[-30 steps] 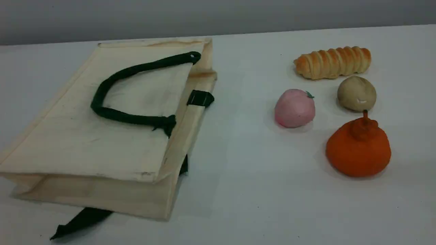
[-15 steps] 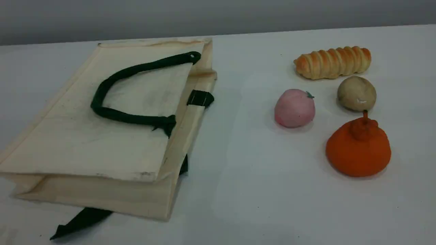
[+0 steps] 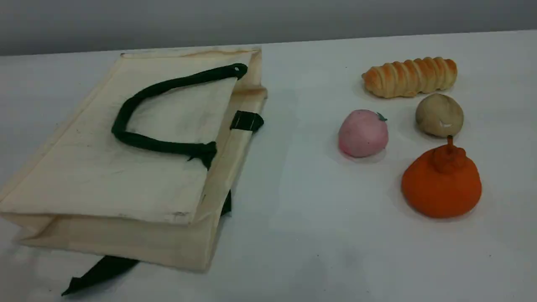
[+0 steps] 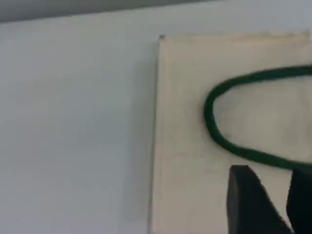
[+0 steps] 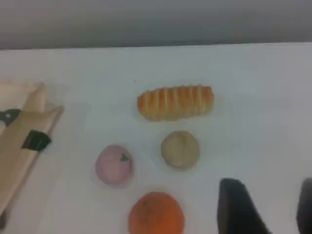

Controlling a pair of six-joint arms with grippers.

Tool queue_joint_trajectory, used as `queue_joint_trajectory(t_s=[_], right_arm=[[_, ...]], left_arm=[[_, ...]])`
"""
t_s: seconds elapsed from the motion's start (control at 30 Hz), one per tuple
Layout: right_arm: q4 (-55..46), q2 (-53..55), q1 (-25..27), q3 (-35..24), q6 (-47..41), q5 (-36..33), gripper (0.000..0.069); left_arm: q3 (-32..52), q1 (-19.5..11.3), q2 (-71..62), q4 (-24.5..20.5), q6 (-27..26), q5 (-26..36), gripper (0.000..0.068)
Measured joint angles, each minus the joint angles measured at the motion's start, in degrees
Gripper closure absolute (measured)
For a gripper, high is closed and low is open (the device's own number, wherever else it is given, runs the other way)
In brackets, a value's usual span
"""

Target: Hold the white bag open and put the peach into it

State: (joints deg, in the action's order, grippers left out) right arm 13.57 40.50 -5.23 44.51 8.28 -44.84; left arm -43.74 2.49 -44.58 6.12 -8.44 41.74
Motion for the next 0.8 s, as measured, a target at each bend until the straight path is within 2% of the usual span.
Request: queue_joint_trajectory(t_s=[0.13, 0.2, 0.3, 0.4, 0.47, 0.63, 0.8], right_arm=[[0.0, 0.2, 0.0, 0.0, -0.1, -0.1, 0.0361], [-0.2, 0.2, 0.0, 0.0, -0.1, -0.1, 0.0302], [-0.2, 0.2, 0.0, -0.1, -0.1, 0.7, 0.021], [-0.3, 0.2, 0.0, -0.1, -0.1, 3.5, 0.0132], [0.3, 0.2, 0.0, -0.1, -0.2, 4.9, 0.0105], [1.5, 0.7, 0.0, -0.1, -0.2, 8.0, 0.0099], [2.7, 4.4, 0.0, -0.1, -0.2, 10.8, 0.01]], left_arm=[[0.0, 0.0, 0.1, -0.1, -0.5, -1.9, 0.0311], [0.0, 0.0, 0.1, -0.1, -0.5, -2.4, 0.0234], [0.0, 0.0, 0.1, 0.3, -0.3, -3.1, 0.0157], [0.0, 0.0, -0.2, 3.0, 1.2, -3.6, 0.0133], [-0.1, 0.4, -1.4, 4.3, 1.3, -3.5, 0.0129], [-3.2, 2.3, -7.0, 4.3, 1.3, -1.0, 0.0129], [-9.2, 2.3, -15.5, 4.3, 1.3, -0.1, 0.0129]])
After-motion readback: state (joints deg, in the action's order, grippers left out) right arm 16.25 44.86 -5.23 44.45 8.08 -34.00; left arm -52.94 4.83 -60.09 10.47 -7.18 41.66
